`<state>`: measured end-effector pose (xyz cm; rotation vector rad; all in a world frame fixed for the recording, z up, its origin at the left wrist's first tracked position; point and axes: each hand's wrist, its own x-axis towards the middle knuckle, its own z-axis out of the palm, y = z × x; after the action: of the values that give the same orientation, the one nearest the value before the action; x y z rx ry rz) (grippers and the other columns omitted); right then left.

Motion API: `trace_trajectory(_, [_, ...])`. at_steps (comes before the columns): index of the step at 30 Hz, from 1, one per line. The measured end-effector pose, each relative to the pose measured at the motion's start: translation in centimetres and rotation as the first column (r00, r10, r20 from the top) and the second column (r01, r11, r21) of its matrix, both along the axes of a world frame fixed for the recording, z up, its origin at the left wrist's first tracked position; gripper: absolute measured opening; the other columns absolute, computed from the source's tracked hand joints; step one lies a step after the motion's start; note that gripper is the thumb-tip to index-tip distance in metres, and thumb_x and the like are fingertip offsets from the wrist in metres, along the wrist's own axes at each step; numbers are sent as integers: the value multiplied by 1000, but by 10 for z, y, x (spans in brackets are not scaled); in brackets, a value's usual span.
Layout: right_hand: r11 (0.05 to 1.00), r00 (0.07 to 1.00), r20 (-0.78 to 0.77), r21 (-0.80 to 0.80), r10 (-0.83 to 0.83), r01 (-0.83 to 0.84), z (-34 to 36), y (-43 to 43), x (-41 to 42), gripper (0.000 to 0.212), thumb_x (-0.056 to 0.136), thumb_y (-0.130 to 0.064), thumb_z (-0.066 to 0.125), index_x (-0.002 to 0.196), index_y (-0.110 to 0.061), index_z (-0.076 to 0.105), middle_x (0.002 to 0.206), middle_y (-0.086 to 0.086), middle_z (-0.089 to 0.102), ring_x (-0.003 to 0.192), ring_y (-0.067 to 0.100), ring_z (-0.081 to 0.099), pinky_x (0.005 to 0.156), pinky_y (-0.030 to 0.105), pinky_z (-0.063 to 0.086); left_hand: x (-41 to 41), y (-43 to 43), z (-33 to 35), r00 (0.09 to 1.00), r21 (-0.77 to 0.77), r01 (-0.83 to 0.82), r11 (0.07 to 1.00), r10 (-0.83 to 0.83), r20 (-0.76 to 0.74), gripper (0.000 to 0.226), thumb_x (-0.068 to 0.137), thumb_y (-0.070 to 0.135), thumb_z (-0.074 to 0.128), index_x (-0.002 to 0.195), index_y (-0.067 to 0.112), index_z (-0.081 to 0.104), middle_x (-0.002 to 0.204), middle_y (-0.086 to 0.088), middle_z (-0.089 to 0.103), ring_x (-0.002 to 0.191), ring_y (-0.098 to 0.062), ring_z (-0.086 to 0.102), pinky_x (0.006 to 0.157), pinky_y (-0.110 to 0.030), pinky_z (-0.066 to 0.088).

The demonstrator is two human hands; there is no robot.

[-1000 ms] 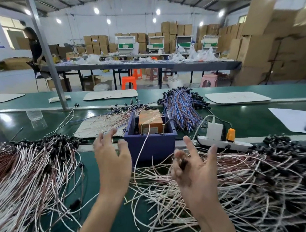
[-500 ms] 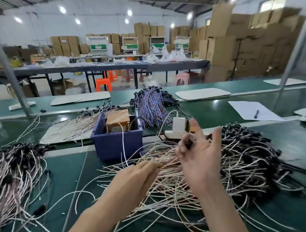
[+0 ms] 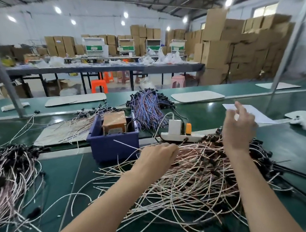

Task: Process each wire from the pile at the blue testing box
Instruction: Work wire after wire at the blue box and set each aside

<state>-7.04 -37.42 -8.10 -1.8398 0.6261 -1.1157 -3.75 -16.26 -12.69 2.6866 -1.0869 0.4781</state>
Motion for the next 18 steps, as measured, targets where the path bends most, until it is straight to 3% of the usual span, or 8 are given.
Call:
trace_trajectory(2, [966,995,-68,-255,-69,49,-9,18,-5,49,97,-34,43,144,-21,51,132,10,52,125,26,41,111,50,33,4,-10,-5,1000,40,-5,999,6,-18,35,109,38,33,109,20,63,103,2,69,93,-25,68,76,-40,54])
trace_trajectory(4, [886,998,-63,-460,30,-56,-19,49,-7,43,99,-25,47,141,-15,54,124,10,58,122,26,46,111,53,35,5,-9,-8,1000,68,5,998,-5,-3,38,109,40,32,119,21,64,112,0,67,104,-24,64,90,-38,49])
trace_trajectory(6, [802,975,-127,-554,184,-224,-34,86,-6,43,99,-24,46,139,-13,55,121,7,61,121,23,48,113,51,35,6,3,-9,998,66,47,997,-50,33,38,106,39,38,134,24,59,130,-2,61,120,-23,55,105,-38,38])
trace_trajectory(8, [744,933,-215,-563,290,-361,-45,119,-4,46,99,-29,41,141,-16,53,123,2,60,122,19,45,118,44,30,6,28,-7,995,50,88,995,-91,51,40,101,33,49,139,24,56,137,-1,57,124,-23,51,109,-39,36])
trace_trajectory(11, [712,896,-234,-545,378,-443,-59,156,4,46,99,-27,43,143,-17,51,122,1,59,120,16,41,114,44,35,12,87,-4,996,59,28,998,-33,80,31,103,35,44,124,22,63,116,1,66,107,-23,57,94,-39,45])
trace_trajectory(15, [605,828,-251,-582,502,-543,-72,209,18,44,99,-22,50,142,-16,54,118,1,65,114,19,51,108,38,40,28,186,-9,969,59,-243,968,245,-28,34,107,38,35,114,23,65,110,3,68,100,-20,58,91,-36,45])
trace_trajectory(18, [486,671,-477,-464,567,-741,-88,245,30,41,102,-26,48,142,-23,53,122,0,64,111,22,56,100,38,46,39,256,-15,875,41,-472,881,474,-103,33,107,35,38,113,17,65,103,-2,69,91,-20,62,87,-36,52])
